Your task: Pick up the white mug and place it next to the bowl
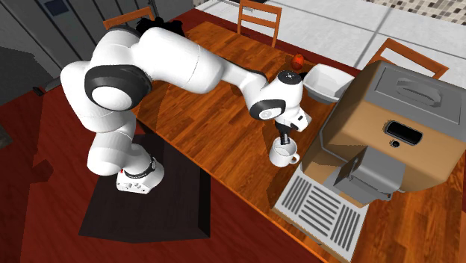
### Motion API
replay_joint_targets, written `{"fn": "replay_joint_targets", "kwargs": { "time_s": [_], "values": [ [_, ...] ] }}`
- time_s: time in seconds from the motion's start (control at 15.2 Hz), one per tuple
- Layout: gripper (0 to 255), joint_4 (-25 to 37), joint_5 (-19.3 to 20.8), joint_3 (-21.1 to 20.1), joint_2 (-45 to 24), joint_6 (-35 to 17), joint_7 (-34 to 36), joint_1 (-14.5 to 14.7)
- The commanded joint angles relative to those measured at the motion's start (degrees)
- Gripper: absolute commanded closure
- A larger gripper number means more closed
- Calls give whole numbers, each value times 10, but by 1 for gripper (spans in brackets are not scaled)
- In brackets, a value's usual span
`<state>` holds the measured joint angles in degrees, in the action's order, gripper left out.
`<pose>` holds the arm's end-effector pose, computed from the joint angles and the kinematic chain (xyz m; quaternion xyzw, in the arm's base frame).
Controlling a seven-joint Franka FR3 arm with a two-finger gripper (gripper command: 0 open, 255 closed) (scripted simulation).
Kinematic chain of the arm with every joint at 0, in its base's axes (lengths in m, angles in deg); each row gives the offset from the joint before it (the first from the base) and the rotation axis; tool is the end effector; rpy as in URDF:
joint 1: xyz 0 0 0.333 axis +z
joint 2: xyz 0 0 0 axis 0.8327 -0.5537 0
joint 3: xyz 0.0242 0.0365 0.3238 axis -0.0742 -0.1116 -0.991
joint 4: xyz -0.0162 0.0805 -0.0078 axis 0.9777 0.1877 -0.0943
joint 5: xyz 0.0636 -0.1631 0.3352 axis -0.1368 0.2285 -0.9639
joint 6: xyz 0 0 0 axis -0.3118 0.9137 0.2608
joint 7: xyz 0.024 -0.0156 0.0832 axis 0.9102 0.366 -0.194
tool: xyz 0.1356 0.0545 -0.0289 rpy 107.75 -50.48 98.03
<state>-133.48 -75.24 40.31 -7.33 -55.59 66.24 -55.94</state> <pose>0.6122 0.0471 0.3283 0.9961 -0.0362 0.0791 0.0145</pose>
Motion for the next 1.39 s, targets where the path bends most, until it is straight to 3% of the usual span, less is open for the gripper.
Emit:
{"fn": "replay_joint_targets", "kwargs": {
  "time_s": [0.0, 0.4, 1.32],
  "values": [
    [255, 0, 0, 0, 0, 0, 0, 0],
    [255, 0, 0, 0, 0, 0, 0, 0],
    [255, 48, -11, -3, 48, 96, -11, -2]
  ]
}}
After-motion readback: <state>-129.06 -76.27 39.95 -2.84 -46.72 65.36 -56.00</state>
